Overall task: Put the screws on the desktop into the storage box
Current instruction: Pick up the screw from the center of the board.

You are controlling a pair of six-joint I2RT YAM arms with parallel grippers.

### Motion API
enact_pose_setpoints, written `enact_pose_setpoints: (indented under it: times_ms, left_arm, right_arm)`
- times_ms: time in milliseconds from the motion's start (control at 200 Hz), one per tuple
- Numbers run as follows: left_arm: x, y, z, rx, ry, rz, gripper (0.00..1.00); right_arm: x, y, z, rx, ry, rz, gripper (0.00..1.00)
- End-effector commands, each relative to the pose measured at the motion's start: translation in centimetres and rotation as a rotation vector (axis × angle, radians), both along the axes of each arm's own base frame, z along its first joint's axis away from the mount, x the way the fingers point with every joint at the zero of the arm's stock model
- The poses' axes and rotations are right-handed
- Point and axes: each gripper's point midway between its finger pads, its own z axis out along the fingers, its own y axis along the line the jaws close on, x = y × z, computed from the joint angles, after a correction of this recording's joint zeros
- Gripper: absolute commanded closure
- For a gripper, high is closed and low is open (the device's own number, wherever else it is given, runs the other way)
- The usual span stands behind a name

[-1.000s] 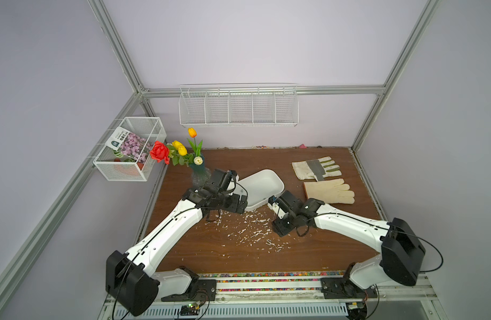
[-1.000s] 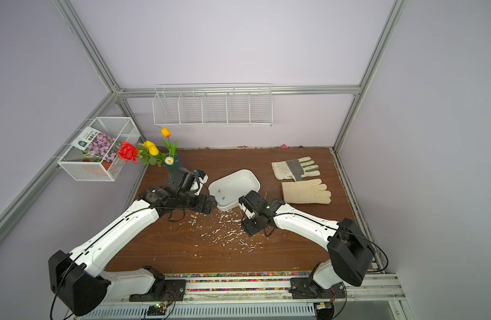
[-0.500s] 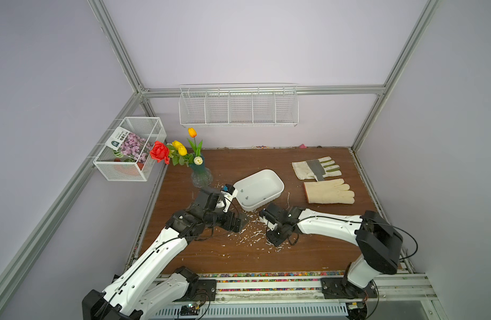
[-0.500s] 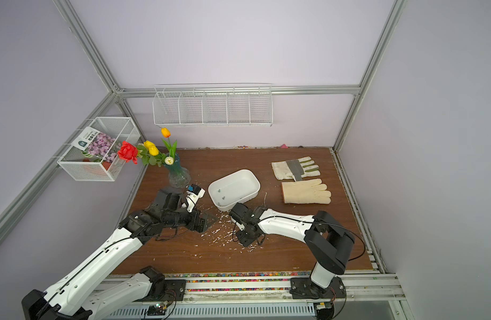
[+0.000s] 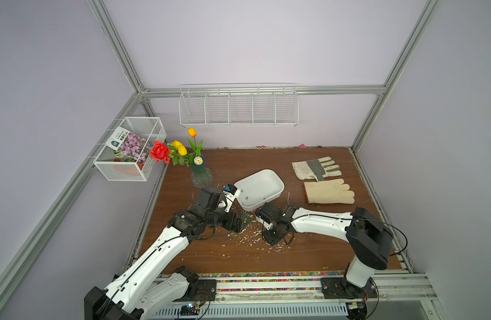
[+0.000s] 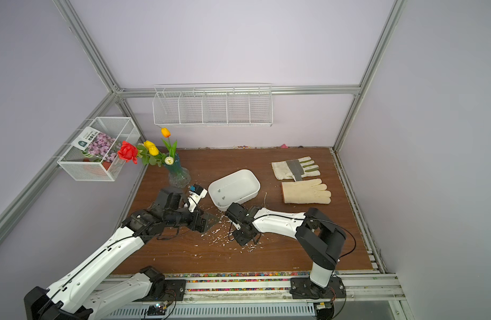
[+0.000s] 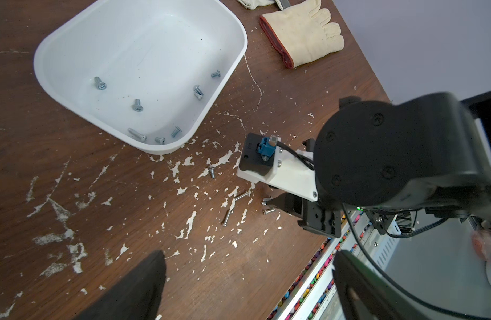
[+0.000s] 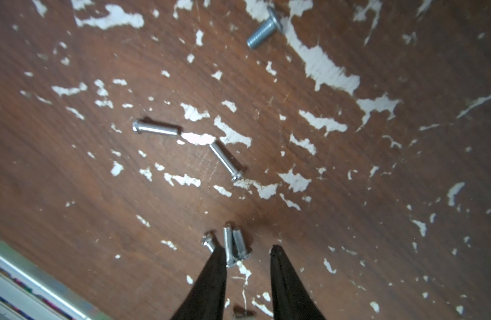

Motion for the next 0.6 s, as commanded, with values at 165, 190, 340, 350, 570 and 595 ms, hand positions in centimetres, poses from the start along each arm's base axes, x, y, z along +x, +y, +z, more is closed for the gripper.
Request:
enact_pose_setpoints:
  times_ms: [165, 190, 340, 350, 570, 595]
  left_arm:
    - [-0.12, -0.35, -0.51, -0.001, 0.004, -0.030, 0.04]
    - [-0.15, -0.37, -0.51, -0.003, 0.005, -0.030, 0.04]
    - [-0.15, -0.46, -0.67, -0.002, 0.008, -0.037, 0.05]
    - [-0.17, -0.45, -0.68, -0.003, 0.011, -0.035, 0.05]
    - [-0.15, -0.55, -0.93, -0.001, 0.017, -0.040, 0.05]
    - [-0.18, -0.56, -0.96, -0.001, 0.019, -0.040, 0.06]
  right_arm:
    - [0.22, -0.35, -0.52, -0.037, -0.011, -0.002, 0.72]
    - [0.21, -0.30, -0.49, -0.035, -0.011, -0.001, 0.72]
    - [0.15, -0.54, -0.64, -0.047, -0.009, 0.002, 0.74]
    - [0.16, -0.53, -0.62, -0.046, -0.010, 0.002, 0.74]
    - [-0.03, -0.55, -0.77, -0.044, -0.005, 0.004, 0.74]
    - [-0.04, -0.50, -0.74, -0.043, -0.005, 0.005, 0.74]
